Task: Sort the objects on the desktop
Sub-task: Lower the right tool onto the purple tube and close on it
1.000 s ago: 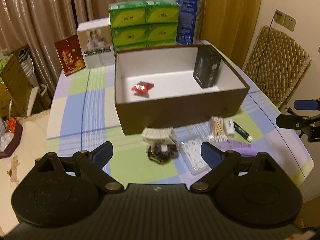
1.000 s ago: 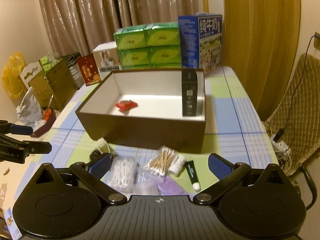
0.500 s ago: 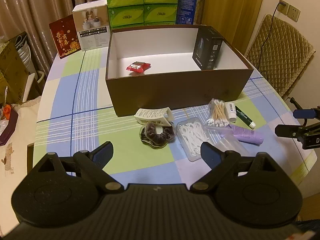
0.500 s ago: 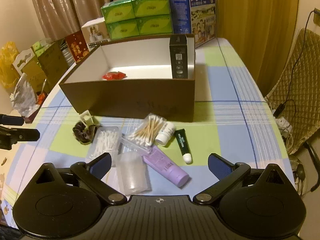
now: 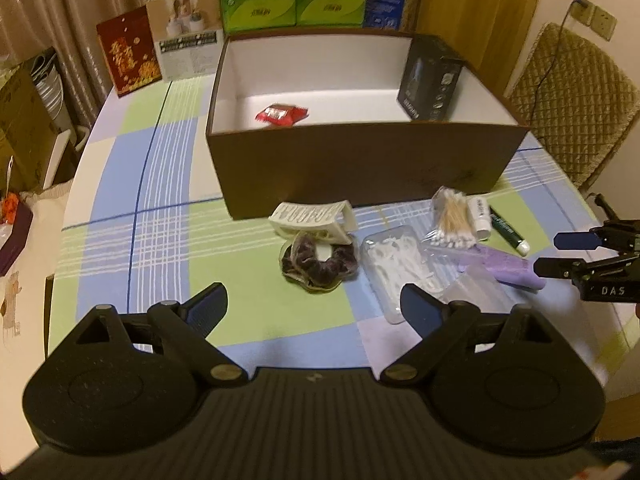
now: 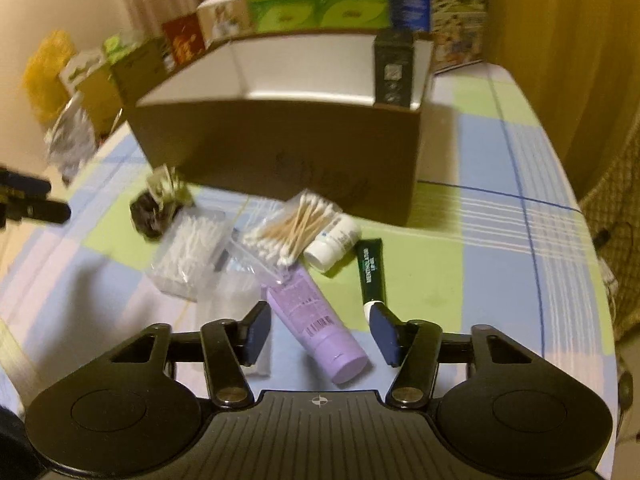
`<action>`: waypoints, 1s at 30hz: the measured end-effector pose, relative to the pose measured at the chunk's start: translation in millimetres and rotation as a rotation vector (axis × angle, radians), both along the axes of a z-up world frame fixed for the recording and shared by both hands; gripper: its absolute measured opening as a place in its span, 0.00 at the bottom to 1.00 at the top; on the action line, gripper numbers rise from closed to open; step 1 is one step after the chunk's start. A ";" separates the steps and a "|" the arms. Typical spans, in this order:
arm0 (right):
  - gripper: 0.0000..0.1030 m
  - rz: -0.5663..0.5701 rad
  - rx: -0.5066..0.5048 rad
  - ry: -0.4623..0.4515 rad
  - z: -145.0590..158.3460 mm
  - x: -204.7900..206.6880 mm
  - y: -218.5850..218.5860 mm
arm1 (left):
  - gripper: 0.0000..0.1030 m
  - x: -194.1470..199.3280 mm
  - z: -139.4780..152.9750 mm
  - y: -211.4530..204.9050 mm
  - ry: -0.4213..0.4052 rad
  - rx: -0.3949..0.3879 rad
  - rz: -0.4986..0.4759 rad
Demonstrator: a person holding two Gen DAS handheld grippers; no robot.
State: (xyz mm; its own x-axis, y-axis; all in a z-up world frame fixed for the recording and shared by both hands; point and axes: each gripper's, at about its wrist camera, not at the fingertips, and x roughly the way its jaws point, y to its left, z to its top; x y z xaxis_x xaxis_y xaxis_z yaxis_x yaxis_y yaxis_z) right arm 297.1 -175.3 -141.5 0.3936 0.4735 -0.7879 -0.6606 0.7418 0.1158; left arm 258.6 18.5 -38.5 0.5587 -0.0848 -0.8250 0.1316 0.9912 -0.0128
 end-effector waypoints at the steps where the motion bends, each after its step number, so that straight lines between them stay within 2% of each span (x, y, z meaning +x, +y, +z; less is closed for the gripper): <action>1: 0.47 0.023 -0.010 -0.004 -4.5 1.1 2.0 | 0.88 1.4 -2.7 0.8 0.003 -0.001 0.004; 6: 0.43 0.102 -0.054 -0.022 -22.0 3.2 9.9 | 0.88 5.9 -12.2 3.0 0.021 0.002 0.016; 9: 0.30 0.123 -0.071 -0.025 -29.0 1.0 11.4 | 0.86 7.4 -17.1 3.1 0.033 0.001 0.011; 11: 0.27 0.132 -0.073 -0.035 -32.1 -2.5 10.9 | 0.86 8.1 -20.3 3.3 0.041 0.001 0.010; 17: 0.26 0.112 -0.060 -0.007 -29.9 -19.4 -3.0 | 0.85 9.8 -28.8 2.4 0.055 -0.002 -0.008; 21: 0.26 0.050 -0.065 0.008 -27.5 -33.6 -19.5 | 0.82 11.8 -33.4 0.5 0.060 -0.006 -0.024; 30: 0.26 -0.183 -0.064 0.061 -22.6 -43.7 -60.8 | 0.77 25.5 -44.2 -8.0 0.029 -0.008 -0.081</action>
